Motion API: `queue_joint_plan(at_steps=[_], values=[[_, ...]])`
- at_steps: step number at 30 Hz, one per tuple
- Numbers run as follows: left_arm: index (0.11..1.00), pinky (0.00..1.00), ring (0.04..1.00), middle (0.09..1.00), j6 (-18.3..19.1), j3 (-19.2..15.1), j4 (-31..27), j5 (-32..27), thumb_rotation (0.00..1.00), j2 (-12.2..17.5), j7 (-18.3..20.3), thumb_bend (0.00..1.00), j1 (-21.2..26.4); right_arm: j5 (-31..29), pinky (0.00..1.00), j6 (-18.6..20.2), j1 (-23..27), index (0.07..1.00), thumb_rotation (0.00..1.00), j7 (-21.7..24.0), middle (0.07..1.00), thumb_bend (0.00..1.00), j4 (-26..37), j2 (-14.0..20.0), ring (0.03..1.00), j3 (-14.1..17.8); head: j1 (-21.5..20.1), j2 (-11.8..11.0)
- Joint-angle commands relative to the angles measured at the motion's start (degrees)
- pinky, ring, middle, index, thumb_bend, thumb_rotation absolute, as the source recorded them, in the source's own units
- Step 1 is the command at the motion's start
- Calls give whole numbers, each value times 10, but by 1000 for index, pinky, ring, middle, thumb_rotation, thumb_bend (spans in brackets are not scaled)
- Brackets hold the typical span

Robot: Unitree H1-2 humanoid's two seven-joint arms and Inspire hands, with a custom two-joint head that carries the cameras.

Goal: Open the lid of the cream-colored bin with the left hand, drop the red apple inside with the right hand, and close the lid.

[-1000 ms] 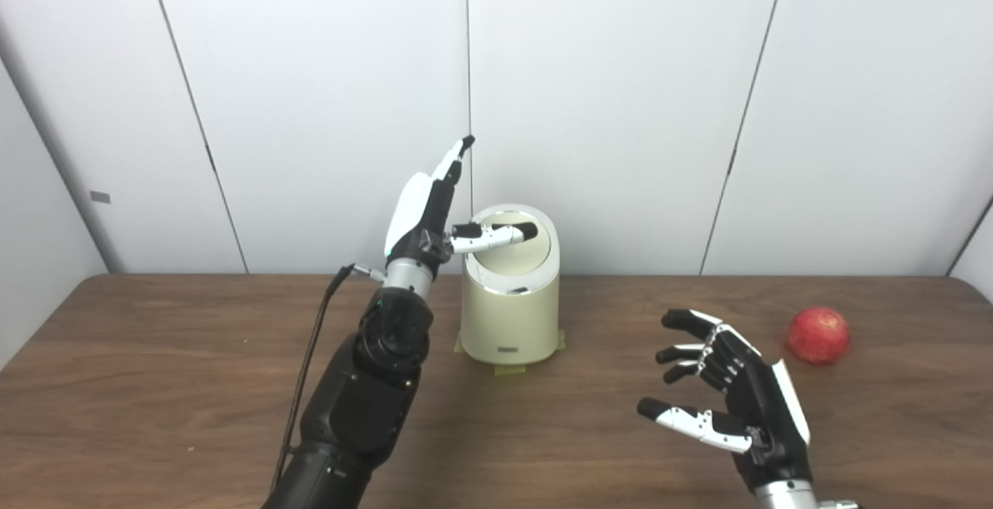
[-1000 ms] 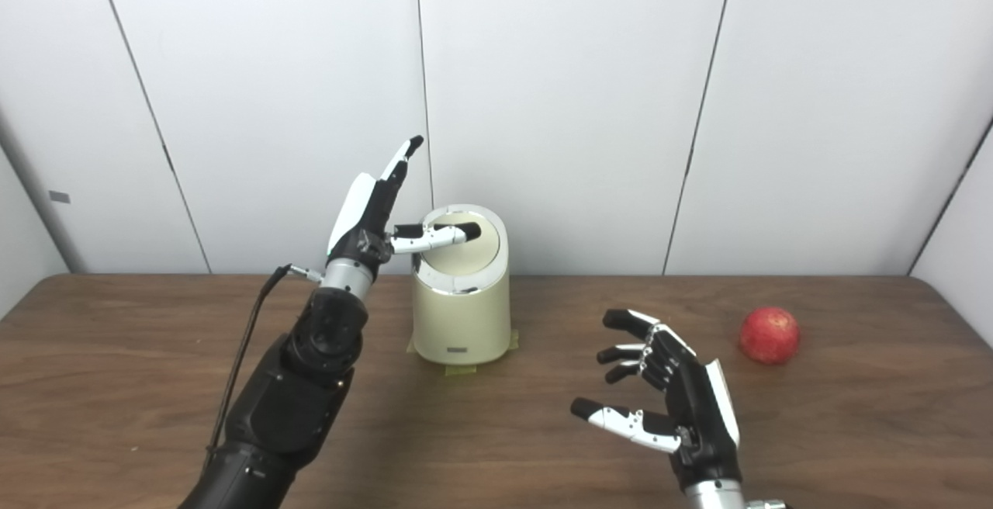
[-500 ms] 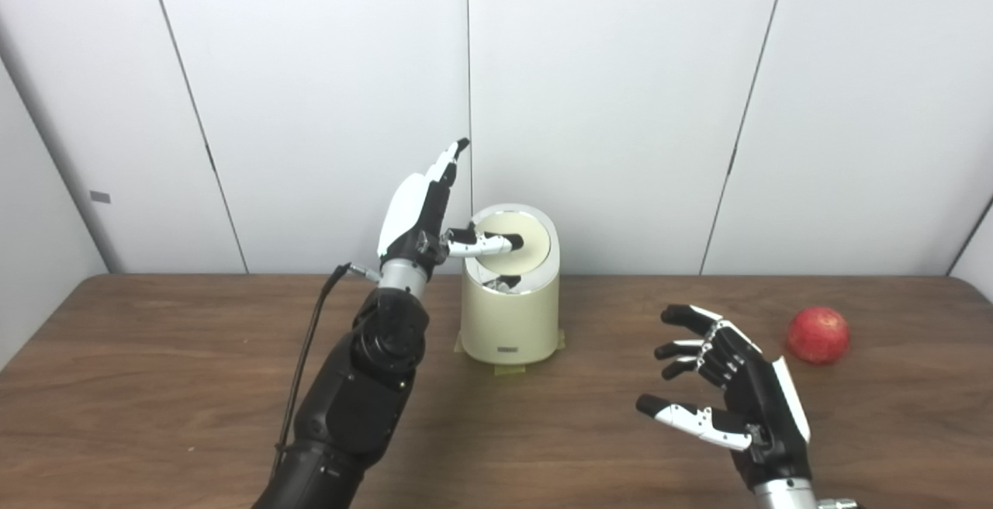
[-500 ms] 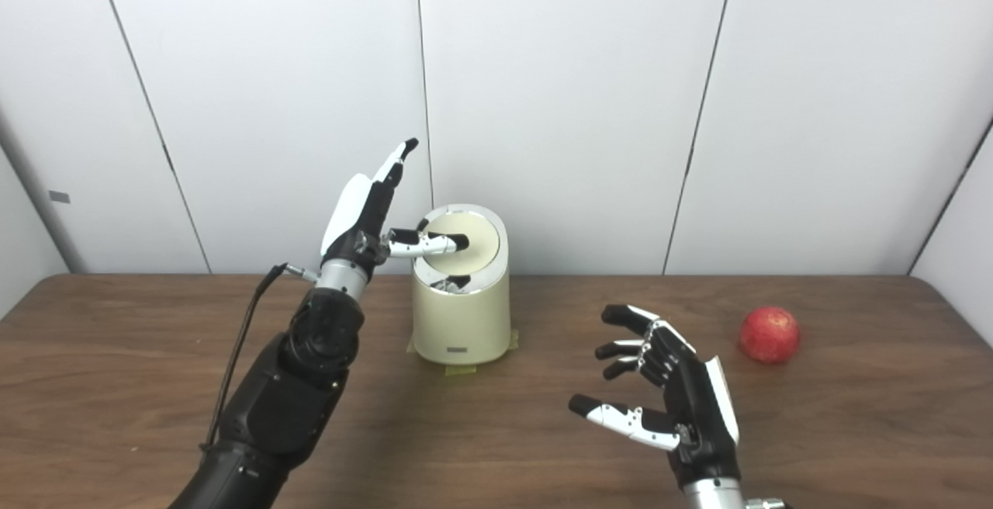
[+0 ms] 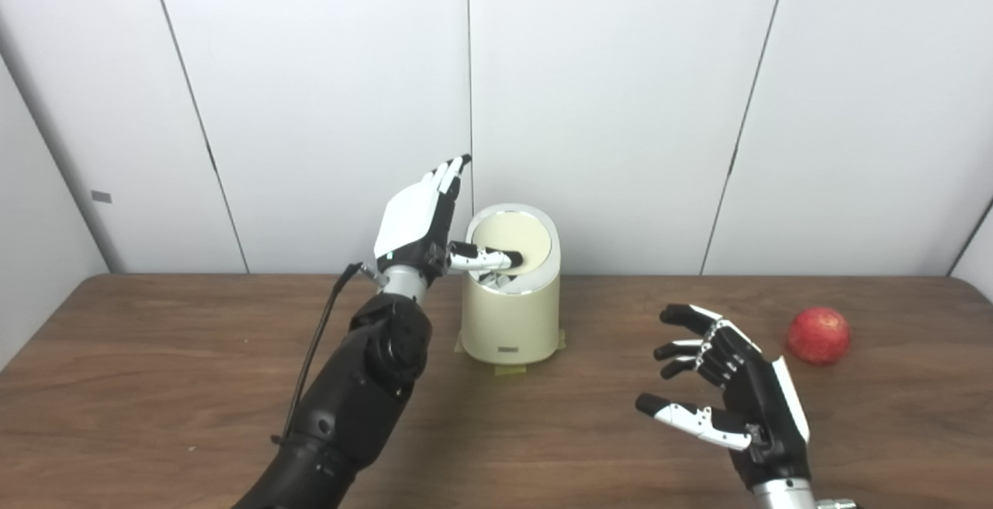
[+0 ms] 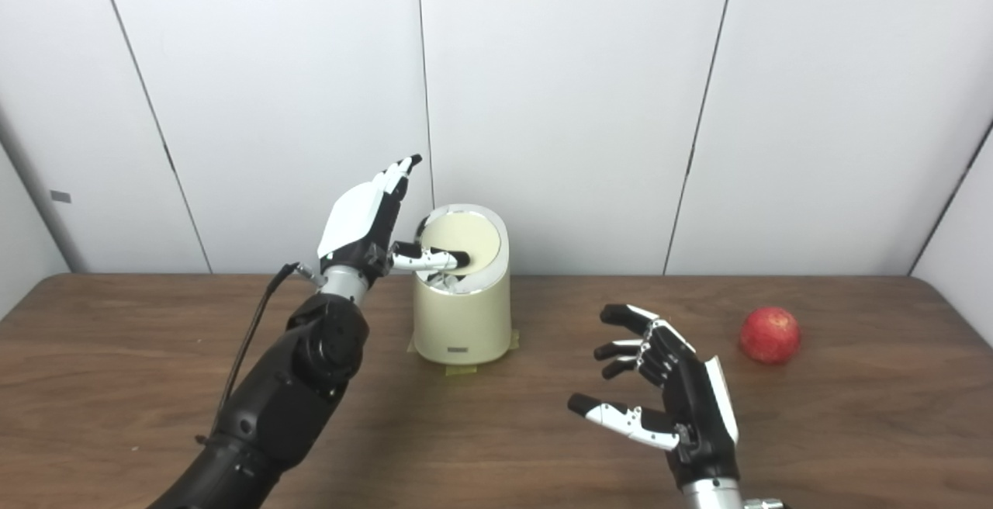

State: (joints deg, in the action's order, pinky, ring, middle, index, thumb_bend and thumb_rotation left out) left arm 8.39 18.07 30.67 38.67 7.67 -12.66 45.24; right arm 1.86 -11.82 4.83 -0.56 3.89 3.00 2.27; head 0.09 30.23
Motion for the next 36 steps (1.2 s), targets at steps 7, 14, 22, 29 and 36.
queue_joint_plan(at_steps=[7,14,22,29,36], values=[[1000,1000,1000,1000,28,52,25,80,178,15,-22,1000,45,7,432,-12,14,698,78,-6,730,707,32,-8,561,-4,-5,3],[1000,1000,1000,1000,66,135,32,196,129,56,-25,1000,63,6,431,-4,13,698,84,-6,731,699,39,-10,556,-3,-3,5],[1000,1000,1000,1000,119,190,5,286,135,87,53,1000,70,6,437,-4,12,698,94,-5,736,692,36,-8,560,-3,-1,5],[1000,985,1000,1000,13,45,-43,97,232,51,-8,976,35,13,432,3,10,701,112,-6,738,685,35,-9,560,-6,0,2],[1000,991,1000,1000,-113,-77,-49,-94,250,23,-7,893,20,29,474,10,9,673,134,-11,692,691,36,-10,574,-7,0,0]])
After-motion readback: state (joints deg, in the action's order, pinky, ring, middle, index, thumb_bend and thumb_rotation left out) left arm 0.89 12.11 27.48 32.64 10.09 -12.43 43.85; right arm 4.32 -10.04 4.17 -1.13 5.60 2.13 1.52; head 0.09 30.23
